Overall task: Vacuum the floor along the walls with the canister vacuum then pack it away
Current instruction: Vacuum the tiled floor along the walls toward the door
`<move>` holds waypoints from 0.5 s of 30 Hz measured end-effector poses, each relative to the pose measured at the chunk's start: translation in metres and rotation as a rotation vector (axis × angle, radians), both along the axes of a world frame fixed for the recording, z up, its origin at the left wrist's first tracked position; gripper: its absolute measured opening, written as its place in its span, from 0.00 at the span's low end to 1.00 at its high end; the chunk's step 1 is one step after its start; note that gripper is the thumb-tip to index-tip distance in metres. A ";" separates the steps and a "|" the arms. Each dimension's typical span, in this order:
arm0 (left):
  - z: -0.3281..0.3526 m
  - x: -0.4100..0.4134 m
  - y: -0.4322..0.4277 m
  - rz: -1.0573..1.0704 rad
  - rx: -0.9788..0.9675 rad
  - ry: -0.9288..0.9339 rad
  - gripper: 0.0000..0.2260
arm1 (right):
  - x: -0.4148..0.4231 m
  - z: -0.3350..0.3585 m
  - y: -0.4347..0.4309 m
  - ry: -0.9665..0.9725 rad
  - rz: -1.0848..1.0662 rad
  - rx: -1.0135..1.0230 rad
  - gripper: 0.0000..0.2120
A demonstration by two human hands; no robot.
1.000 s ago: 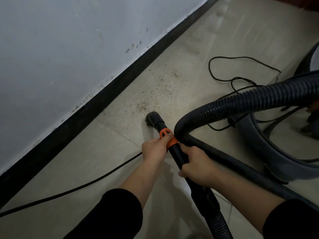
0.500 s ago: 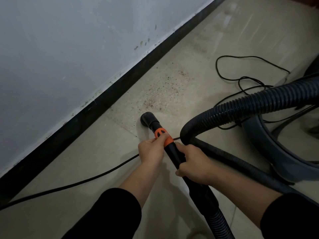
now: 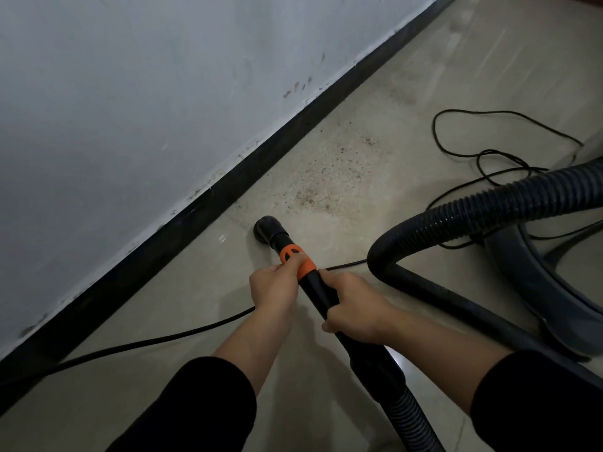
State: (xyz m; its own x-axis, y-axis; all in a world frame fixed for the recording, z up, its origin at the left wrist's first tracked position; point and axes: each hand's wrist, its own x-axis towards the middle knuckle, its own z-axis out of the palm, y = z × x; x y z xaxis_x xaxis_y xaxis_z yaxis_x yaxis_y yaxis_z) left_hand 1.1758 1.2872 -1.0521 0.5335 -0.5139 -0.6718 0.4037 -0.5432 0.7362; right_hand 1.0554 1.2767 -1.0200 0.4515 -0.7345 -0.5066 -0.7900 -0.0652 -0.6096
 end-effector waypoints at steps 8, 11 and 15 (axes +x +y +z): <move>0.002 0.014 0.000 0.038 0.005 -0.021 0.15 | 0.016 -0.002 -0.009 0.013 0.066 0.002 0.19; -0.001 0.022 0.000 0.073 0.002 -0.018 0.15 | 0.023 -0.004 -0.012 0.011 0.085 -0.001 0.19; -0.001 0.033 -0.002 0.092 -0.004 -0.005 0.14 | 0.034 -0.007 -0.017 0.012 0.113 -0.014 0.19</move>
